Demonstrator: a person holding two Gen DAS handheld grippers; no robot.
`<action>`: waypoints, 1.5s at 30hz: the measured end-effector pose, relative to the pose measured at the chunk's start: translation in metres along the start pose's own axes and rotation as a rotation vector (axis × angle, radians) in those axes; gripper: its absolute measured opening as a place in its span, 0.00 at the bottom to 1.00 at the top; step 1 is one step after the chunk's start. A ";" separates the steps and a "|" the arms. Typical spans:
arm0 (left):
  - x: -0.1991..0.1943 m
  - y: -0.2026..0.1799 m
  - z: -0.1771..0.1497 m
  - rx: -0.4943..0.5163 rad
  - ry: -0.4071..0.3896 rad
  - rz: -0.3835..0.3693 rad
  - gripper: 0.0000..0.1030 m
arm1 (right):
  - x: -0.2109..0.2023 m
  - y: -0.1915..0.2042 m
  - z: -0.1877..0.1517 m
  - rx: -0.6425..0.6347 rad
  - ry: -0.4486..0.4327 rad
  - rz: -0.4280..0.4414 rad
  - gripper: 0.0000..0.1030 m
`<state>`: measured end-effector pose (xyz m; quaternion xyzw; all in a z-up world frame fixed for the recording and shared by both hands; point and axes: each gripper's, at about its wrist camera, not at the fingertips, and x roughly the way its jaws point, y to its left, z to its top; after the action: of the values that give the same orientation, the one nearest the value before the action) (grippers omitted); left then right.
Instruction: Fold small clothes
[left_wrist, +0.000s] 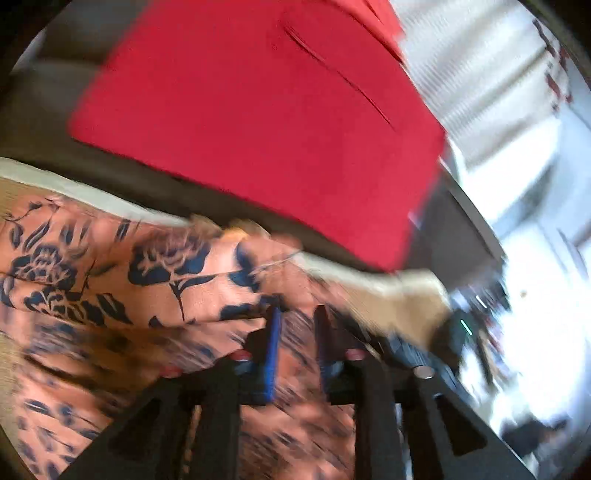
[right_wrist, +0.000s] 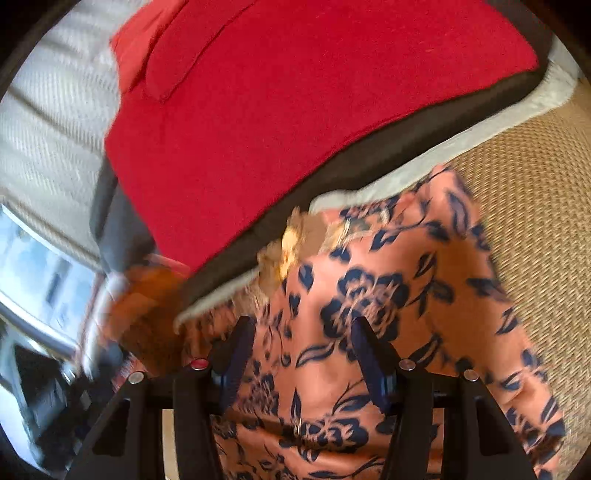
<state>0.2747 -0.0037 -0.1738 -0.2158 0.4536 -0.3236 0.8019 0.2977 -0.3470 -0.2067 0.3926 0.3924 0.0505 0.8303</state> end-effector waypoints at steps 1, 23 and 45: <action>-0.002 -0.003 0.003 0.018 -0.001 -0.003 0.31 | -0.005 -0.008 0.005 0.035 -0.019 0.030 0.69; -0.023 0.170 -0.003 -0.092 -0.024 0.740 0.66 | 0.095 0.037 -0.032 0.019 0.221 0.095 0.54; -0.046 0.175 -0.006 -0.161 -0.033 0.689 0.66 | 0.107 0.074 -0.061 -0.188 0.357 0.059 0.21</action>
<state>0.3082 0.1512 -0.2620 -0.1180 0.5107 0.0065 0.8516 0.3454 -0.2173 -0.2446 0.3097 0.5151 0.1800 0.7787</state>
